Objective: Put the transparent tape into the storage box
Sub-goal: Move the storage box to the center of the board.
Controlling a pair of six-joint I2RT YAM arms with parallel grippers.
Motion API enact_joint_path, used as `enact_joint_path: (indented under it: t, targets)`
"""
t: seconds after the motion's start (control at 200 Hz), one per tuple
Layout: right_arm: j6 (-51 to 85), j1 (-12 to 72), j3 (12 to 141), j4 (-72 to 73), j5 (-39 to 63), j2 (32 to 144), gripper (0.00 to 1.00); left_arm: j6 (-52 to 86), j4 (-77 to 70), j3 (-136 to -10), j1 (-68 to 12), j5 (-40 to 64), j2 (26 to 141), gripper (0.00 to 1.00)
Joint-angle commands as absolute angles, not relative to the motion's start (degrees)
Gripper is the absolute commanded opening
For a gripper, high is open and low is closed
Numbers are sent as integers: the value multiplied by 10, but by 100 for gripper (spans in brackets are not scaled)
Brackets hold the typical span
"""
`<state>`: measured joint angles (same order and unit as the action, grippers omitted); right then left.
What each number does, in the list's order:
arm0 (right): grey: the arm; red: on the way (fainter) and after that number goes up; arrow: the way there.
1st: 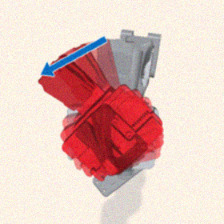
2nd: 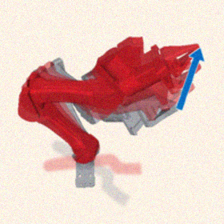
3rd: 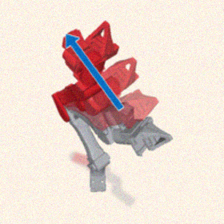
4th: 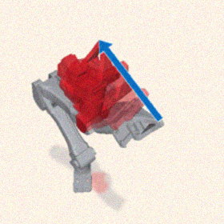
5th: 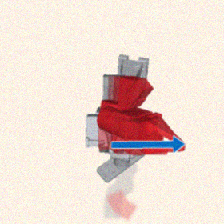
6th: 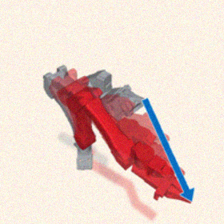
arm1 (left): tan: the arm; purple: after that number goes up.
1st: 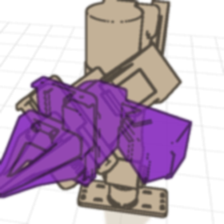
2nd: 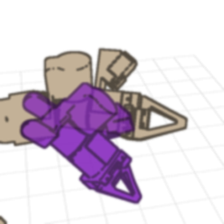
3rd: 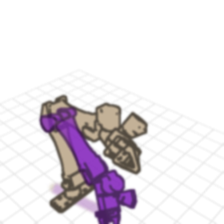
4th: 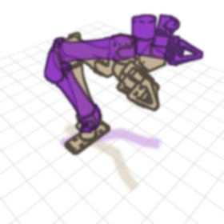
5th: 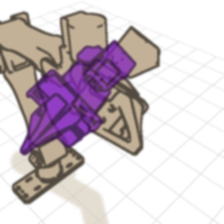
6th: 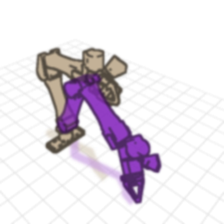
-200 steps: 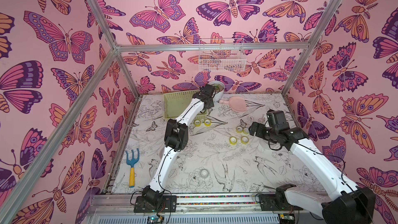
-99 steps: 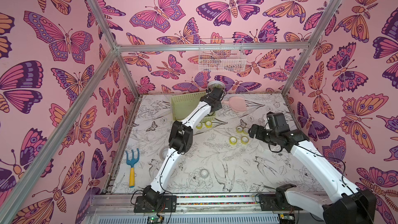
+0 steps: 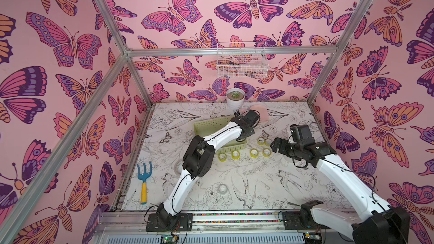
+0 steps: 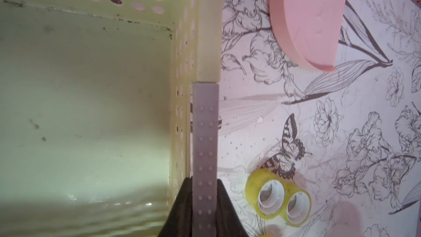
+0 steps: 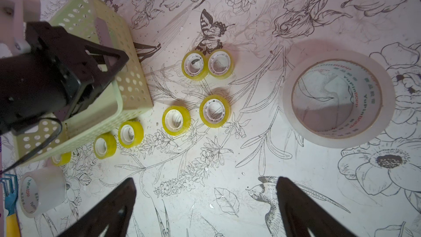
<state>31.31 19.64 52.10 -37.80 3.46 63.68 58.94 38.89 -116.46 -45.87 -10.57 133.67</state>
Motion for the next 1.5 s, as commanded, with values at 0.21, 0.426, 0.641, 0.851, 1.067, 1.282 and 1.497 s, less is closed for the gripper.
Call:
enact_joint_path:
  t: [0.21, 0.426, 0.641, 0.851, 1.067, 1.282, 1.497]
  targets:
    - [315, 190, 516, -398, 16, 622, 99, 574, 424, -1226, -476, -58, 1390, 0]
    - [316, 185, 515, -406, 11, 614, 99, 562, 429, -1255, -473, -36, 1417, 0]
    - [318, 183, 517, -409, 9, 613, 99, 556, 429, -1240, -474, -23, 1411, 26]
    - [323, 183, 525, -406, 10, 621, 99, 526, 432, -1240, -471, -34, 1368, 89]
    - [321, 183, 534, -411, -3, 631, 99, 464, 432, -1208, -465, -67, 1277, 100]
    - [310, 190, 542, -387, 27, 649, 99, 461, 430, -1116, -449, -79, 1175, 100]
    - [277, 267, 593, -353, 36, 702, 99, 474, 430, -980, -413, -130, 1060, 100]
